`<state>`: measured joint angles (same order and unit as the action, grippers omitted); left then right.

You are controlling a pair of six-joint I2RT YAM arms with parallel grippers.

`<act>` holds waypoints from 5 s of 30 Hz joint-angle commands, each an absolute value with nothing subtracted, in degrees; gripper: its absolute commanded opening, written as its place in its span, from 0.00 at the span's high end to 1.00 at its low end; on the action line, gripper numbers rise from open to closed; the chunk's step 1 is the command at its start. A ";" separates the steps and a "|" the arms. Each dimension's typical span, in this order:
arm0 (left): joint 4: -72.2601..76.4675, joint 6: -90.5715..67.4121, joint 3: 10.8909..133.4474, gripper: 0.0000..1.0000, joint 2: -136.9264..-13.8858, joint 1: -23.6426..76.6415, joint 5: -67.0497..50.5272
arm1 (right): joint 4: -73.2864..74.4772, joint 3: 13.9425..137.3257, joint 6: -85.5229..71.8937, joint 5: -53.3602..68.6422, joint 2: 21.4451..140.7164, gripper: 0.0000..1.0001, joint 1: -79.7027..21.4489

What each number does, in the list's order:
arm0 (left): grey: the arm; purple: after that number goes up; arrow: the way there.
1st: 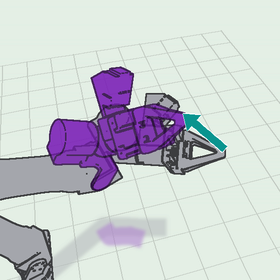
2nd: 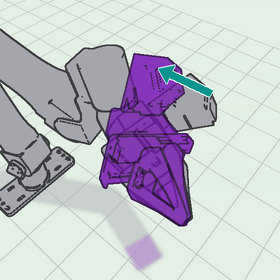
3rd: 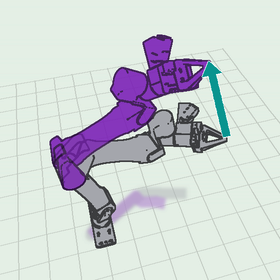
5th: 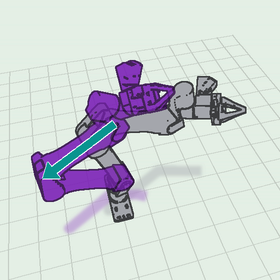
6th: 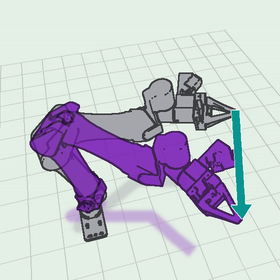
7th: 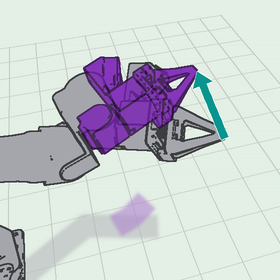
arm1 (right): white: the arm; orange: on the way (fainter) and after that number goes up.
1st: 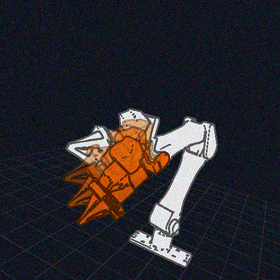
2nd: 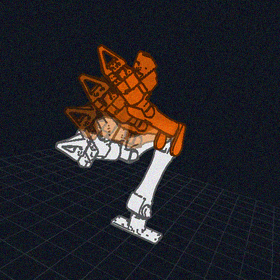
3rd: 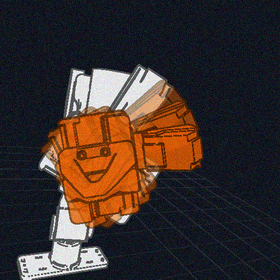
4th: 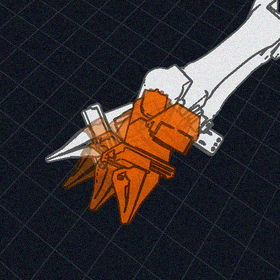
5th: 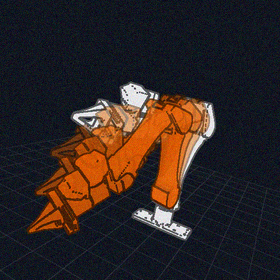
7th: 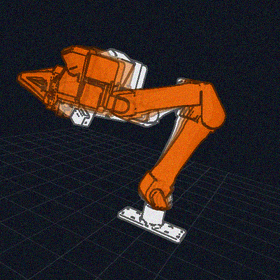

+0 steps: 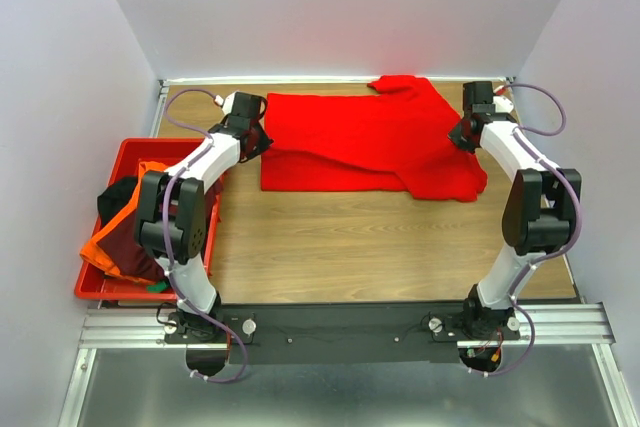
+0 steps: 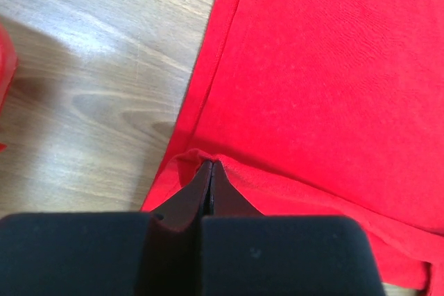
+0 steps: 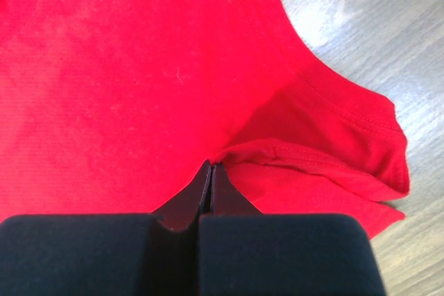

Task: Fold and stack the t-shirts
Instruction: Fold the tshirt

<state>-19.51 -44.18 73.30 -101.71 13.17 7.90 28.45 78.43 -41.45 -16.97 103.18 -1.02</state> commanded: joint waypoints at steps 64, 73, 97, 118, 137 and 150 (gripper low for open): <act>-10.28 -35.42 55.46 0.67 -89.74 12.04 -9.75 | 22.59 53.87 -39.73 -14.50 91.93 1.00 2.11; -10.46 -35.33 55.46 0.67 -89.82 12.04 -9.41 | 22.76 57.74 -38.94 -8.88 89.21 1.00 2.11; -10.37 -35.33 55.37 0.69 -91.32 12.04 -8.35 | 21.89 92.10 -40.60 -1.14 114.16 1.00 2.11; -10.11 -35.42 55.20 0.69 -91.85 12.04 -8.09 | 18.37 98.88 -41.31 4.48 122.60 1.00 1.67; -9.84 -35.24 55.11 0.69 -91.76 12.13 -8.26 | 9.40 98.53 -34.90 11.78 122.88 0.57 0.44; -10.46 -34.89 55.90 0.69 -91.58 12.13 -8.79 | 8.70 73.92 -36.56 4.23 108.98 0.65 -3.25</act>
<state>-10.41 -35.94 55.75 -91.11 11.86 -8.47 9.28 77.41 -36.71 7.60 109.91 -1.52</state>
